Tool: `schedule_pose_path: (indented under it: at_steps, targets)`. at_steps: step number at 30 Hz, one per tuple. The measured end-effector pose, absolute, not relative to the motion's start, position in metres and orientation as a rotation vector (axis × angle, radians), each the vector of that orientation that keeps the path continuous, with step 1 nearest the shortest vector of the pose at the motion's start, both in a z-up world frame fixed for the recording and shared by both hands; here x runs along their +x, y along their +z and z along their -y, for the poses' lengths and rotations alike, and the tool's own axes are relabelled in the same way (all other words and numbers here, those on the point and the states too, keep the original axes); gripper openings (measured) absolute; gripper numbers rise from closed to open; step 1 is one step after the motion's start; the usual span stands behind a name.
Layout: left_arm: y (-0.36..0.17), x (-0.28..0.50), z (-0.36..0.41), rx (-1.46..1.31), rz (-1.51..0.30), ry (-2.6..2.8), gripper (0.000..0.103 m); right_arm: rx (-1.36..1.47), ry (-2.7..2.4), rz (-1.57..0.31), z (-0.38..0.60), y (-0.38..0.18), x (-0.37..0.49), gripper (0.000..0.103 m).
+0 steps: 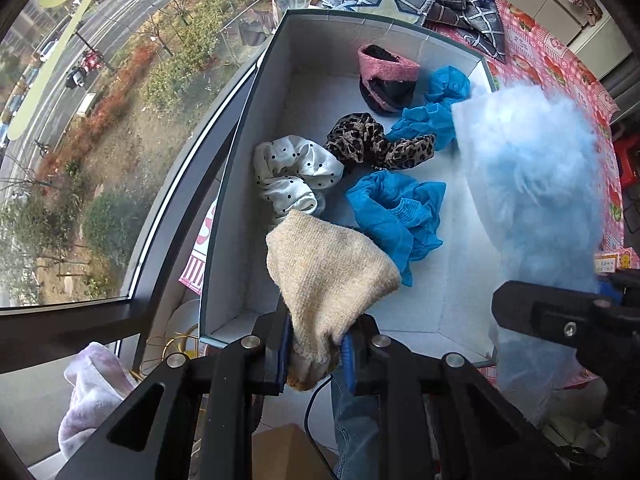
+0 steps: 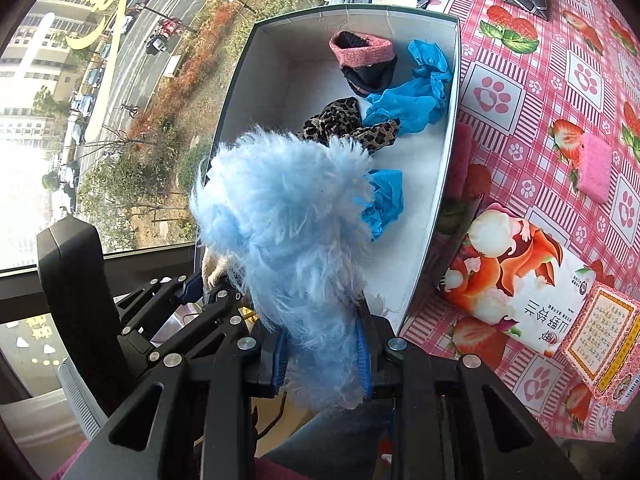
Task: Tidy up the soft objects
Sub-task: 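Lower both tools into the box and open them, releasing glove and plush, then move both open tools to the pink foam sponges on the tablecloth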
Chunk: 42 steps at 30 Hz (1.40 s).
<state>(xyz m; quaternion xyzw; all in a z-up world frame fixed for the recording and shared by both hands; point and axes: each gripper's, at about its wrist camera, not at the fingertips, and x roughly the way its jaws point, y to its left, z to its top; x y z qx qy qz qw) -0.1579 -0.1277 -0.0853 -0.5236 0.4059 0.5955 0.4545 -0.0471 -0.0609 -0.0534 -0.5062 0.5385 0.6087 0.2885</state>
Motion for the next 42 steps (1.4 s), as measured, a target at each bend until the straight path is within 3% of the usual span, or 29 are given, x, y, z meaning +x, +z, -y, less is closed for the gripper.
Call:
schedule_pose_path:
  at_steps: [8,10,12,13,14,15,16,18,21,22,23,24,26,34,42]
  targets:
    - [-0.089,-0.157,0.125,-1.282,-1.011,1.464,0.023,-1.349,1.603,-1.488,0.06,-0.063,-0.052,0.029]
    - [-0.089,-0.156,0.125,-1.276,-1.008,1.459,0.027,-1.345,1.601,-1.498,0.06,-0.064,-0.053,0.029]
    - [-0.088,-0.155,0.125,-1.272,-1.0,1.455,0.037,-1.347,1.605,-1.505,0.059,-0.065,-0.052,0.032]
    - [-0.087,-0.155,0.125,-1.269,-0.995,1.453,0.05,-1.344,1.601,-1.511,0.059,-0.065,-0.052,0.037]
    - [-0.086,-0.155,0.125,-1.265,-0.983,1.453,0.065,-1.342,1.601,-1.512,0.058,-0.065,-0.051,0.055]
    - [-0.086,-0.155,0.124,-1.266,-0.964,1.455,0.073,-1.336,1.604,-1.506,0.057,-0.064,-0.05,0.073]
    - [-0.085,-0.155,0.123,-1.26,-0.957,1.458,0.083,-1.331,1.604,-1.485,0.056,-0.062,-0.048,0.075]
    - [-0.086,-0.152,0.121,-1.246,-0.952,1.459,0.084,-1.328,1.627,-1.452,0.053,-0.057,-0.046,0.076]
    - [-0.087,-0.148,0.115,-1.253,-0.918,1.442,0.094,-1.329,1.636,-1.434,0.047,-0.049,-0.041,0.076]
    - [-0.086,-0.147,0.113,-1.255,-0.906,1.437,0.102,-1.316,1.643,-1.42,0.044,-0.044,-0.036,0.076]
    - [-0.085,-0.146,0.113,-1.256,-0.89,1.437,0.103,-1.296,1.647,-1.4,0.039,-0.037,-0.03,0.078]
    - [-0.084,-0.146,0.112,-1.259,-0.873,1.435,0.103,-1.272,1.639,-1.382,0.034,-0.031,-0.022,0.091]
    - [-0.076,-0.147,0.111,-1.264,-0.846,1.436,0.103,-1.216,1.57,-1.34,0.019,-0.025,0.005,0.102]
    - [-0.067,-0.144,0.111,-1.266,-0.843,1.425,0.103,-1.262,1.223,-1.354,-0.035,-0.079,0.087,0.102]
    - [-0.07,-0.138,0.114,-1.269,-0.885,1.416,0.103,-1.2,1.17,-1.606,-0.053,-0.145,0.096,0.102]
